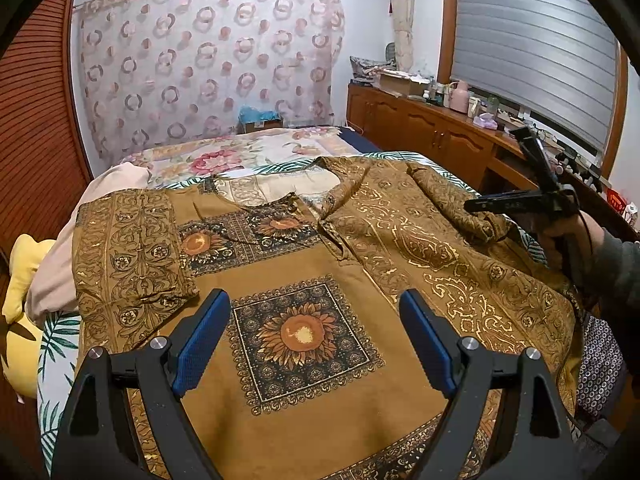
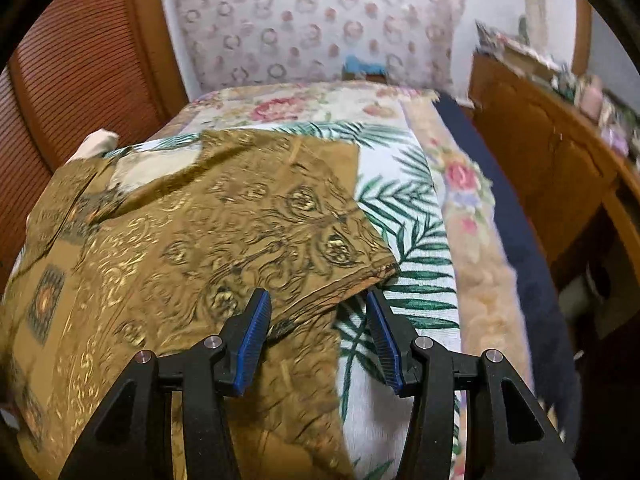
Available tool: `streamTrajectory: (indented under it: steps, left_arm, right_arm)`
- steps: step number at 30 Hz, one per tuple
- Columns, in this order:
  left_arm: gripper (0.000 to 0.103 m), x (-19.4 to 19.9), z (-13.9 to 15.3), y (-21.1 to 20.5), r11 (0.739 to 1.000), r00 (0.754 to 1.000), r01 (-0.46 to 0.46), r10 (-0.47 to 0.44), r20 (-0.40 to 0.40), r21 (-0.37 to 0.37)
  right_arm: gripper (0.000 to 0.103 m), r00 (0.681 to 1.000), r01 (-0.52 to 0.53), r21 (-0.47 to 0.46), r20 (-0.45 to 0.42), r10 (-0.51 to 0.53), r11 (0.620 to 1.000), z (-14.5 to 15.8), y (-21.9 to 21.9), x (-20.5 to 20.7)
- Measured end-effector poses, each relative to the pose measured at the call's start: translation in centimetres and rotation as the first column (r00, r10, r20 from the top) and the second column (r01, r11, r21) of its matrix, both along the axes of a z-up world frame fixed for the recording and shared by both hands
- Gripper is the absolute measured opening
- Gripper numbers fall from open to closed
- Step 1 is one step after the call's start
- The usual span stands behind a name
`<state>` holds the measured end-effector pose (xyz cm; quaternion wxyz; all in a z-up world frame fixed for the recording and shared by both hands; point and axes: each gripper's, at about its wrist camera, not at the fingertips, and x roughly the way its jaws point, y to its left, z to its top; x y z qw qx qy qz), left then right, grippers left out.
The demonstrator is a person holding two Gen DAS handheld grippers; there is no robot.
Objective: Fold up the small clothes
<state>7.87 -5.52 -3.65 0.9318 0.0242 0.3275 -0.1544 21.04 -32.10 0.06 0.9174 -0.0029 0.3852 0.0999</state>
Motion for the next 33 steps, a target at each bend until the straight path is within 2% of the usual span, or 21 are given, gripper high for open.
streamTrajectory:
  steps: [5, 6, 7, 8, 9, 10, 15, 22, 24, 27, 29, 30, 31, 33]
  left_arm:
    - [0.087, 0.1, -0.2, 0.3, 1.000, 1.000, -0.007, 0.007, -0.006, -0.003]
    - [0.087, 0.1, -0.2, 0.3, 1.000, 1.000, -0.007, 0.007, -0.007, -0.003]
    - [0.087, 0.1, -0.2, 0.3, 1.000, 1.000, -0.008, 0.008, -0.006, -0.001]
    - [0.087, 0.1, -0.2, 0.3, 1.000, 1.000, -0.009, 0.009, -0.005, 0.000]
    - [0.087, 0.1, -0.2, 0.4, 1.000, 1.000, -0.009, 0.009, -0.004, 0.000]
    - [0.087, 0.1, -0.3, 0.5, 1.000, 1.000, -0.010, 0.010, -0.004, 0.002]
    - [0.087, 0.5, -0.3, 1.2, 1.000, 1.000, -0.023, 0.023, -0.002, 0.005]
    - [0.087, 1.9, -0.4, 3.0, 0.998, 0.998, -0.061, 0.061, 0.003, 0.015]
    - [0.087, 2.5, -0.4, 3.8, 0.997, 0.997, -0.079, 0.079, 0.004, 0.019]
    - [0.087, 3.0, -0.3, 4.9, 0.995, 0.995, -0.097, 0.096, 0.007, 0.013]
    - [0.087, 3.3, -0.3, 5.6, 0.994, 0.994, -0.108, 0.107, 0.013, 0.015]
    - [0.087, 3.6, -0.2, 6.0, 0.993, 0.993, -0.119, 0.119, 0.017, 0.019]
    - [0.087, 3.8, -0.1, 6.5, 0.991, 0.991, -0.130, 0.130, 0.024, 0.023]
    - [0.087, 4.4, -0.1, 7.3, 0.989, 0.989, -0.143, 0.142, 0.032, 0.031]
  right_arm:
    - [0.051, 1.000, -0.003, 0.009, -0.006, 0.003, 1.000, 0.2, 0.4, 0.9]
    - [0.045, 1.000, -0.002, -0.003, 0.003, 0.002, 1.000, 0.2, 0.3, 1.0]
    - [0.033, 1.000, -0.007, -0.022, 0.020, 0.007, 1.000, 0.4, 0.6, 0.9]
    - [0.028, 0.999, -0.011, -0.040, 0.034, 0.013, 0.999, 0.5, 0.9, 0.9]
    - [0.016, 0.998, -0.021, -0.056, 0.059, 0.025, 0.998, 0.9, 1.3, 0.7]
    - [0.009, 0.996, -0.029, -0.067, 0.084, 0.035, 0.997, 1.2, 1.6, 0.5]
    - [0.005, 0.982, -0.082, -0.071, 0.166, 0.093, 0.994, 3.2, 3.7, -0.3]
    - [0.005, 0.967, -0.193, -0.068, 0.155, 0.202, 0.979, 4.1, 8.0, 0.4]
    - [0.010, 0.966, -0.199, -0.071, 0.153, 0.208, 0.977, 4.1, 8.6, 0.5]
    - [0.026, 0.964, -0.216, -0.059, 0.146, 0.223, 0.975, 3.9, 8.9, 0.6]
    - [0.044, 0.965, -0.211, -0.068, 0.144, 0.218, 0.975, 3.7, 8.6, 0.7]
    - [0.057, 0.967, -0.202, -0.073, 0.145, 0.210, 0.977, 3.6, 8.3, 0.8]
    - [0.060, 0.969, -0.187, -0.079, 0.147, 0.197, 0.979, 3.5, 7.9, 0.9]
    - [0.060, 0.978, -0.147, -0.097, 0.134, 0.160, 0.984, 3.5, 6.9, 1.3]
